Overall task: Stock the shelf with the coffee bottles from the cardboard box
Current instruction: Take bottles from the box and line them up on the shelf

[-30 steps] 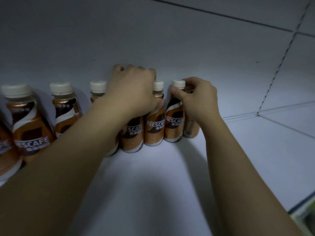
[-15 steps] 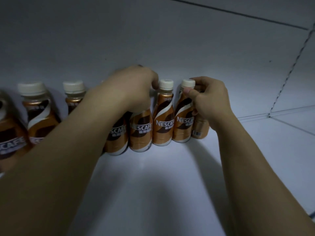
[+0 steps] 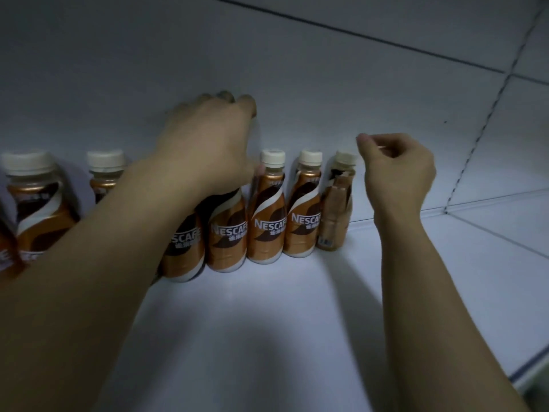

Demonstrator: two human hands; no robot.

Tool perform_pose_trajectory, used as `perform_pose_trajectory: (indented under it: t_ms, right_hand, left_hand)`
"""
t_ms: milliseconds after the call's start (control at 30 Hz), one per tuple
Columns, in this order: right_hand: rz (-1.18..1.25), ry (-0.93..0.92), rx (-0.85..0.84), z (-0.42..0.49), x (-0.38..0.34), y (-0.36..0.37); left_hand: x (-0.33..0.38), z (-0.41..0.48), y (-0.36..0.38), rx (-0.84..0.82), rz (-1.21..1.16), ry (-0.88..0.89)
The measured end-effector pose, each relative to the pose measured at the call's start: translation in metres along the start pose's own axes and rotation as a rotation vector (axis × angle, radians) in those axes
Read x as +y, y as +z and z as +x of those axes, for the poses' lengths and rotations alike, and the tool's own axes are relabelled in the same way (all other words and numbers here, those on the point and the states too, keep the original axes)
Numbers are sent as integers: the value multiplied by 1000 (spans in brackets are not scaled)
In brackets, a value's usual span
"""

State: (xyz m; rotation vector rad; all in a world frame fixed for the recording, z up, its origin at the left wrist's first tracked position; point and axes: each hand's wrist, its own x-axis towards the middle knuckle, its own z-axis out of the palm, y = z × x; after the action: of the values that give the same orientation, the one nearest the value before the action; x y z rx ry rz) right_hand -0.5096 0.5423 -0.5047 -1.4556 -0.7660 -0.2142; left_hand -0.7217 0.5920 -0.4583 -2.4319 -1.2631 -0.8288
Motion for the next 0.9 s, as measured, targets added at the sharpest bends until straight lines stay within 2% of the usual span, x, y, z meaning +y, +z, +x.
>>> perform_pose_trajectory:
  t_ms: [67,267,400,533,900]
  right_hand:
    - [-64,42,-18,2,9,1]
    - [-182,23,-244,-6,24,18]
    - [-101,0,-294,-8,22,19]
    - [-62,-28,-332,-7,21,17]
    - [38,29,-245,-3,24,13]
  left_hand:
    - [3,2,4,59,2,27]
    - [0,2,12,-62,-1,100]
    - [14,-3,21,-11,-3,166]
    - [27,-7,34,-31,61,213]
    - [29,-7,37,-18,113,227]
